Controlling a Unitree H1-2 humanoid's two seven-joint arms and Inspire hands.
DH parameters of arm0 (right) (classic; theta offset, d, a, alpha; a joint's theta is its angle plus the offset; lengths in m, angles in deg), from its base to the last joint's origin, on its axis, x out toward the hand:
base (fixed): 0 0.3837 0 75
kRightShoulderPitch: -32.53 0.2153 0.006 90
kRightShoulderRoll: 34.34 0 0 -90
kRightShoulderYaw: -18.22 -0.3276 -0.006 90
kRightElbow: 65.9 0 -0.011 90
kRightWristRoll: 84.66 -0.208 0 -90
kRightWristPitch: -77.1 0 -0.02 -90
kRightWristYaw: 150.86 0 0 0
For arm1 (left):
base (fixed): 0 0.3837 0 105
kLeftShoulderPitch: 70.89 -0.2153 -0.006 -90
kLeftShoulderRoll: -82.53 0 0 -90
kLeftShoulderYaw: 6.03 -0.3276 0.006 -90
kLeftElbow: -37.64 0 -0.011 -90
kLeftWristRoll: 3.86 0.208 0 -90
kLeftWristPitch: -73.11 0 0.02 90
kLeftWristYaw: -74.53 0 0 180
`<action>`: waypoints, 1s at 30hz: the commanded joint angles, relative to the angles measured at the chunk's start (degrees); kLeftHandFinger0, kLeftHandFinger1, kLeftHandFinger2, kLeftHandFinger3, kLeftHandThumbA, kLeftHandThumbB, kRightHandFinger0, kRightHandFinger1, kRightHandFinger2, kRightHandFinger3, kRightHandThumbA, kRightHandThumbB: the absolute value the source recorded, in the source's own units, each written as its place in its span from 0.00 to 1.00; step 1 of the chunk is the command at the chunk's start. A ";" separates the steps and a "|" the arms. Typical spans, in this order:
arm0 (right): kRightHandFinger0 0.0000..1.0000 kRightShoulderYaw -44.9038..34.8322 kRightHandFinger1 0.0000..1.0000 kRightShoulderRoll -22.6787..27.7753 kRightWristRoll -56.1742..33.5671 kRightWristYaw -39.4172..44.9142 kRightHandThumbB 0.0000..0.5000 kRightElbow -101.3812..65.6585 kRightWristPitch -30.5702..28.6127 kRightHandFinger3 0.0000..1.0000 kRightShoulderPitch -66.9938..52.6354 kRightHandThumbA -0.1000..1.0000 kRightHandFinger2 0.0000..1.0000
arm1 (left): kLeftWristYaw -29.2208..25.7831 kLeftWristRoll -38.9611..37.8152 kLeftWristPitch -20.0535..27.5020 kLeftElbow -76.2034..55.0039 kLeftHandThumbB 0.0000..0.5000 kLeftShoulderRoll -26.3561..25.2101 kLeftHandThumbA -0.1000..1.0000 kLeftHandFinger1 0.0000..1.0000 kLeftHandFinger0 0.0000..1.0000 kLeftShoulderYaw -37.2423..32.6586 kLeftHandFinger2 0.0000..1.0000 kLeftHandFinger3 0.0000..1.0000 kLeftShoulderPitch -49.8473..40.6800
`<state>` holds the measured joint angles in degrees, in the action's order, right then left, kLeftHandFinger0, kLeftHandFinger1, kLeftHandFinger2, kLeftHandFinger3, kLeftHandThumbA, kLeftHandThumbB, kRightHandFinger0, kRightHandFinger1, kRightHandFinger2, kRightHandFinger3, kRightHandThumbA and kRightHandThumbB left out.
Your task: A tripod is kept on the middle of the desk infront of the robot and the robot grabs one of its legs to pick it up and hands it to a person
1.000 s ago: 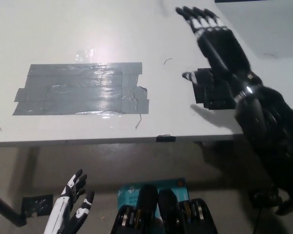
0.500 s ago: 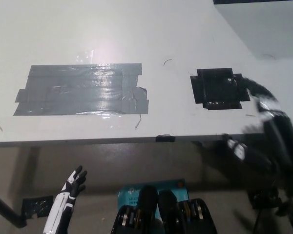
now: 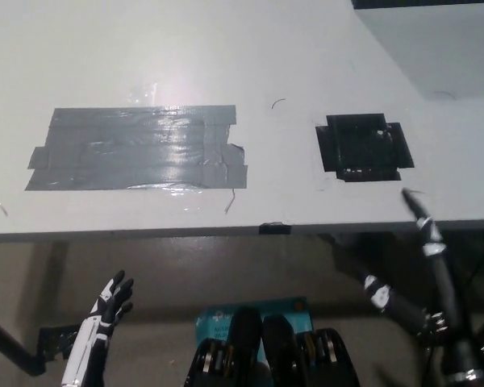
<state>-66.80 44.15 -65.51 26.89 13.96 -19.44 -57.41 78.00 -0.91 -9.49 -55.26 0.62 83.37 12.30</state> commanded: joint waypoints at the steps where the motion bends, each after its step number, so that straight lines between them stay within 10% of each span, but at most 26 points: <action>1: 1.00 -0.82 1.00 -2.13 -8.22 0.03 0.27 5.47 -4.97 1.00 -1.05 0.81 1.00 | 0.34 -1.49 3.26 -1.11 0.31 -0.11 1.00 1.00 1.00 0.36 1.00 1.00 -0.56; 7: 1.00 0.53 1.00 -2.51 -12.53 4.31 0.32 8.26 -2.34 1.00 -1.48 0.93 1.00 | 0.20 -1.68 4.40 -1.00 0.33 0.29 1.00 1.00 1.00 0.55 1.00 1.00 -1.40; 30: 1.00 1.14 1.00 2.12 -13.06 8.89 0.40 8.50 2.57 1.00 0.66 0.89 1.00 | 0.19 -0.01 2.95 -0.24 0.23 0.74 1.00 1.00 1.00 -0.15 1.00 1.00 1.94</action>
<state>-65.77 45.11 -77.71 34.25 24.15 -18.41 -58.17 78.03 -1.07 -7.62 -55.22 1.30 83.70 12.33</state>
